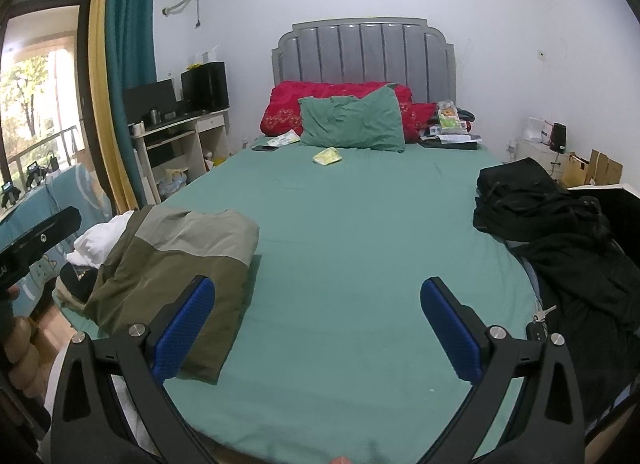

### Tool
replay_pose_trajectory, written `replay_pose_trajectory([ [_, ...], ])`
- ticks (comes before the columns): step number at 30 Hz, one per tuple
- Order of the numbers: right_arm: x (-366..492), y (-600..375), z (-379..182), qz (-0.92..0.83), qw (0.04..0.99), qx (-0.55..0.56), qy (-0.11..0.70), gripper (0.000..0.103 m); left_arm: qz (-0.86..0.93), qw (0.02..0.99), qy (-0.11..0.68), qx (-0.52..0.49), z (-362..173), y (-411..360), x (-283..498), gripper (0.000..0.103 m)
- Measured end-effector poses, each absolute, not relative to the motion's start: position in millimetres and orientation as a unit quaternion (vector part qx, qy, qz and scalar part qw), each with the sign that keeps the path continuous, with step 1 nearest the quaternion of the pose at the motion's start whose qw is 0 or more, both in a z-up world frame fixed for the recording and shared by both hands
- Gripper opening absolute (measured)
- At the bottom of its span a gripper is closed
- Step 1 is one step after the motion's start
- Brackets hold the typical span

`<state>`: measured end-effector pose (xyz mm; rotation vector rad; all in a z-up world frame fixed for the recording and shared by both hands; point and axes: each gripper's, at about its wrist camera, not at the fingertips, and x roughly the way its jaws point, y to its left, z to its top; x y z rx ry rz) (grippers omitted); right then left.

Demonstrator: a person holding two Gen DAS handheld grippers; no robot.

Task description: Fold large clothes

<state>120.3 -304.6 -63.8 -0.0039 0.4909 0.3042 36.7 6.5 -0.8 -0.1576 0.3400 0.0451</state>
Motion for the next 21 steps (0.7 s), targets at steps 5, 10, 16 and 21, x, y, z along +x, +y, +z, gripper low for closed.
replay_pose_trajectory([
  [5,119.8,-306.3,-63.9,0.151,0.959,0.001,0.242,0.101,0.023,0.983,0.167,-0.076,0.9,3.0,36.6,0.081],
  [10,116.5,-305.7,-61.6,0.148,0.960,0.003,0.238,0.101,0.023,0.983,0.167,-0.076,1.3,3.5,36.1,0.081],
  [16,113.0,-303.9,-60.8,0.148,0.961,0.003,0.236,0.101,0.020,0.983,0.164,-0.078,2.9,3.4,36.0,0.081],
  [21,112.9,-303.7,-60.6,0.148,0.961,0.003,0.236,0.101,0.021,0.983,0.163,-0.078,4.0,2.2,34.0,0.081],
])
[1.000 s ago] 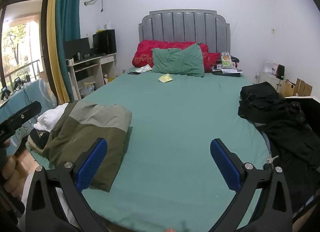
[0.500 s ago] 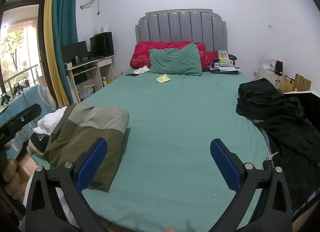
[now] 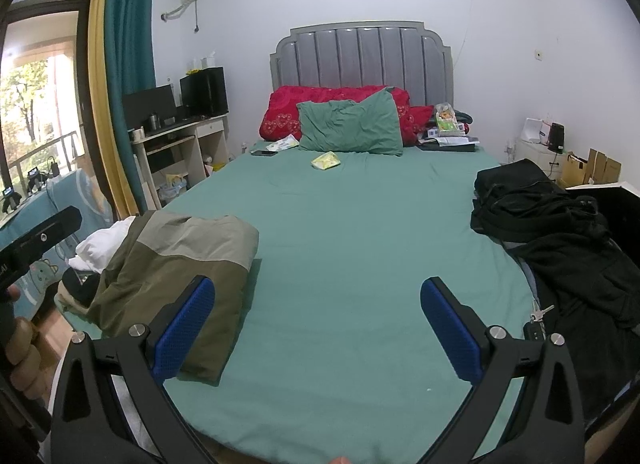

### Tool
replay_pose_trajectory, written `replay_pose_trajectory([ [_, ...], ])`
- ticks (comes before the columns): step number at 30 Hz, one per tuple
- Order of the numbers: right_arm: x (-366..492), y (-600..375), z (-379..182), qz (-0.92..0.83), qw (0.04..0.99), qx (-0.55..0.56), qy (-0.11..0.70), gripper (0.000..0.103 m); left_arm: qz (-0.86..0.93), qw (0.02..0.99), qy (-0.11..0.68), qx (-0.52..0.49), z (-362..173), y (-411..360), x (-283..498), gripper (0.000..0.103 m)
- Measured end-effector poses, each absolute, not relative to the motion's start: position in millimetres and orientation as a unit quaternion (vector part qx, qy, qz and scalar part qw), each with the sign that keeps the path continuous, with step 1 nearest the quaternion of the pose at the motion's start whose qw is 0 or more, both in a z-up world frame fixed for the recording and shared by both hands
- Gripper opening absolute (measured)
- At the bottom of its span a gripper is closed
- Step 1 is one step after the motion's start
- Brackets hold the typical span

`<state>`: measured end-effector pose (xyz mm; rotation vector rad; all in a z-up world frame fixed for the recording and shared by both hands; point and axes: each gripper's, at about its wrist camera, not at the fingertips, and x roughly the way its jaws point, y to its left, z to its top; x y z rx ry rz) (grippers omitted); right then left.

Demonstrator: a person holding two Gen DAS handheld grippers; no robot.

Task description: Fold large clothes

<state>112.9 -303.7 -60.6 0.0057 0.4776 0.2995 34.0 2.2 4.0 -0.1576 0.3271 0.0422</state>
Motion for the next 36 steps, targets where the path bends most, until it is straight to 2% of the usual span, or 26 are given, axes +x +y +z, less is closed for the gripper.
replay_pose_trajectory([
  [36,109.1,-300.3,-61.4,0.147,0.959,0.003,0.242,0.101,0.020,0.983,0.162,-0.080,4.8,-3.3,33.6,0.081],
])
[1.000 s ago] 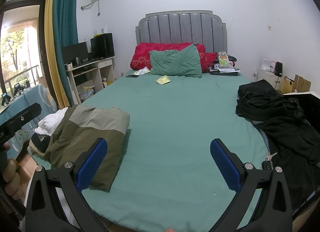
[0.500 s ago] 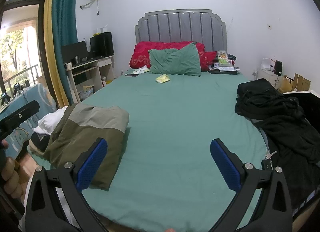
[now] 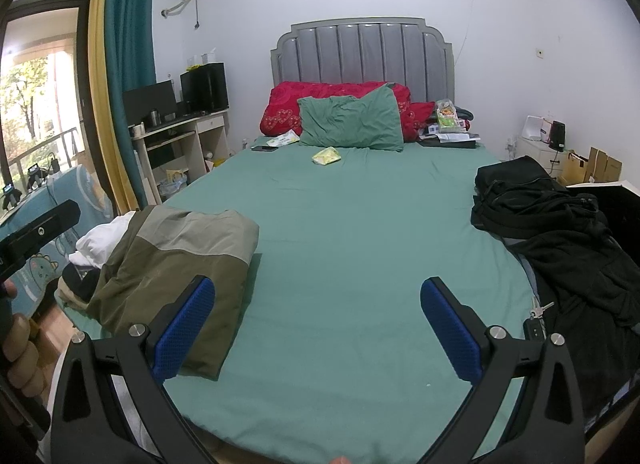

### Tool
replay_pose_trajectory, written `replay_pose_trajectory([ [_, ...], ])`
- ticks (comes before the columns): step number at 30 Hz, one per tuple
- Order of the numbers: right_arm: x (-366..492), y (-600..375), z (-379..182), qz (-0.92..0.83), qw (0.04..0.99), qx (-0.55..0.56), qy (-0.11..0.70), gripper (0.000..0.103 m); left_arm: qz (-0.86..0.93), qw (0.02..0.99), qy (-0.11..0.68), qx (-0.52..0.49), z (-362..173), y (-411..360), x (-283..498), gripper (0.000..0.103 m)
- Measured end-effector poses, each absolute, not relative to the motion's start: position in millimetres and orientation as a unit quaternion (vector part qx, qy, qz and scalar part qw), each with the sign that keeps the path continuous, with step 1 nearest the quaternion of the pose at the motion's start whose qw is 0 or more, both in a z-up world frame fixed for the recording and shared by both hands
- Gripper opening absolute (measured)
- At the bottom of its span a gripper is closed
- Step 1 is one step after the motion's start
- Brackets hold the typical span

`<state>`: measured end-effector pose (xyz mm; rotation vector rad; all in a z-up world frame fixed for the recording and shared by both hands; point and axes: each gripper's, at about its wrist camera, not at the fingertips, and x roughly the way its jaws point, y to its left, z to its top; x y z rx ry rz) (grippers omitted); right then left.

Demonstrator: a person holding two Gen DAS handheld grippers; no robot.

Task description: Fold large clothes

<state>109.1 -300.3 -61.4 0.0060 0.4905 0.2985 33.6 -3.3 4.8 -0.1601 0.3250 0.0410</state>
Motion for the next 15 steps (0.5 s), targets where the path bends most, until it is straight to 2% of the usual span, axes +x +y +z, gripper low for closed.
replay_pose_trajectory([
  [15,111.4,-302.4,-68.2,0.150,0.957,0.000,0.248,0.101,0.016,0.983,0.164,-0.085,2.1,-11.3,31.2,0.081],
])
